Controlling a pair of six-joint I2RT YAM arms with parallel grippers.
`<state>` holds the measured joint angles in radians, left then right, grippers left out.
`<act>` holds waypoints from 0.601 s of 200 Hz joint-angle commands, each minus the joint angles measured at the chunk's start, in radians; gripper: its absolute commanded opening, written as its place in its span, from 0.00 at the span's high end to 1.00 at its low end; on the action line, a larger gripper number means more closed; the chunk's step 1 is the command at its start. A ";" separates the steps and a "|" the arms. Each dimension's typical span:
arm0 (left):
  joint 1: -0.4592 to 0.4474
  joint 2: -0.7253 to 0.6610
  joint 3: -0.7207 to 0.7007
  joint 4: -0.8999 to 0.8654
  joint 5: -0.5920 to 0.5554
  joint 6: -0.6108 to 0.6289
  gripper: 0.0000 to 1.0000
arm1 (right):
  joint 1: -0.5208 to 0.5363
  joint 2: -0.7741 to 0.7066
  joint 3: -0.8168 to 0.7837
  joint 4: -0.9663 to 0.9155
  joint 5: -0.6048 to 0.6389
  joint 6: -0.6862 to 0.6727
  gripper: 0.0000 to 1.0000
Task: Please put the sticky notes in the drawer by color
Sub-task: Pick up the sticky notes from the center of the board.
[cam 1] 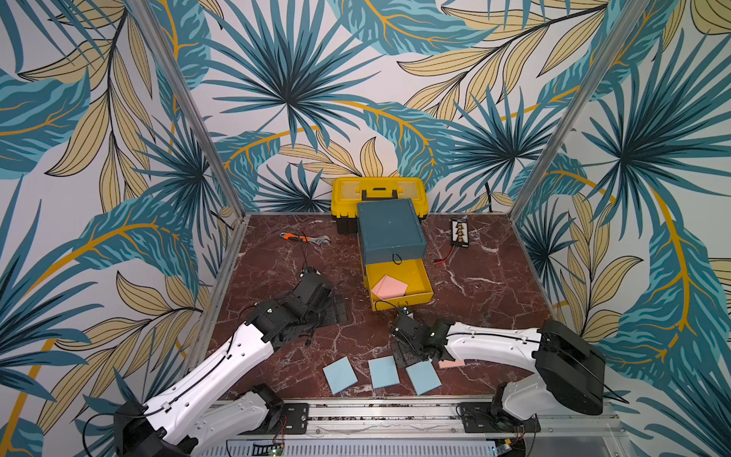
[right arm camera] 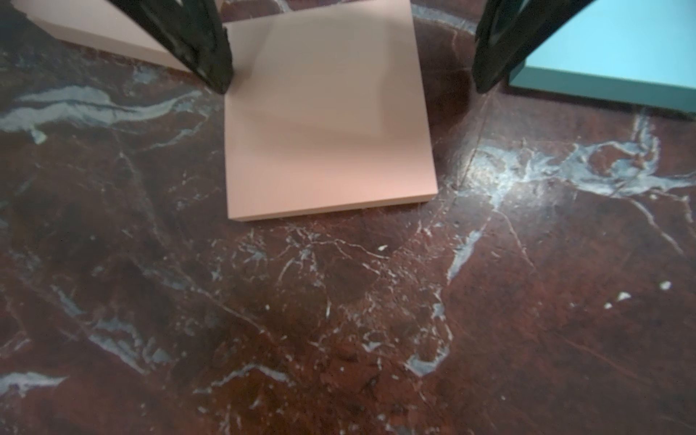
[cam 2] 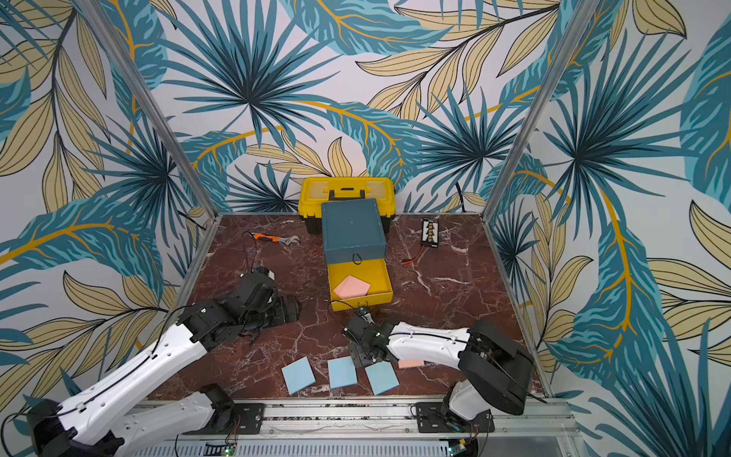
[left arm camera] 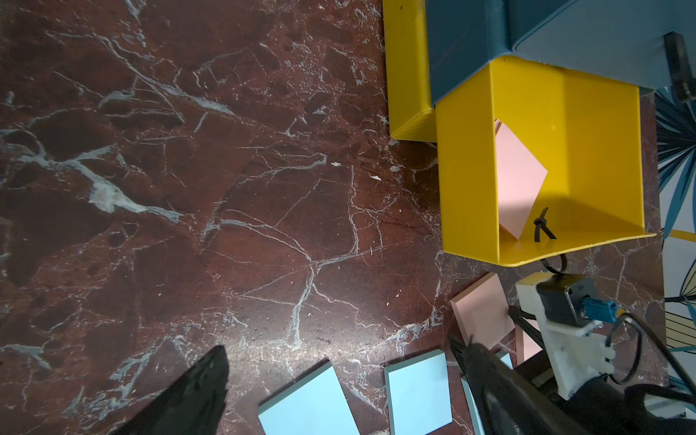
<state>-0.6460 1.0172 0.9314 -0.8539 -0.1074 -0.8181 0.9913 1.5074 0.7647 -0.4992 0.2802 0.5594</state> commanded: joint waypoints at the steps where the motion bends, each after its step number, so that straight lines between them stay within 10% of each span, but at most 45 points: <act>1: 0.007 0.006 -0.018 0.018 0.009 0.011 0.00 | 0.003 -0.023 0.014 -0.041 0.043 -0.036 0.00; 120: 0.007 0.023 -0.005 0.000 0.001 0.014 0.00 | -0.075 0.061 0.002 0.022 -0.093 -0.098 0.00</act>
<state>-0.6460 1.0428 0.9207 -0.8494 -0.0963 -0.8154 0.9298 1.5303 0.7761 -0.4980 0.2359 0.4850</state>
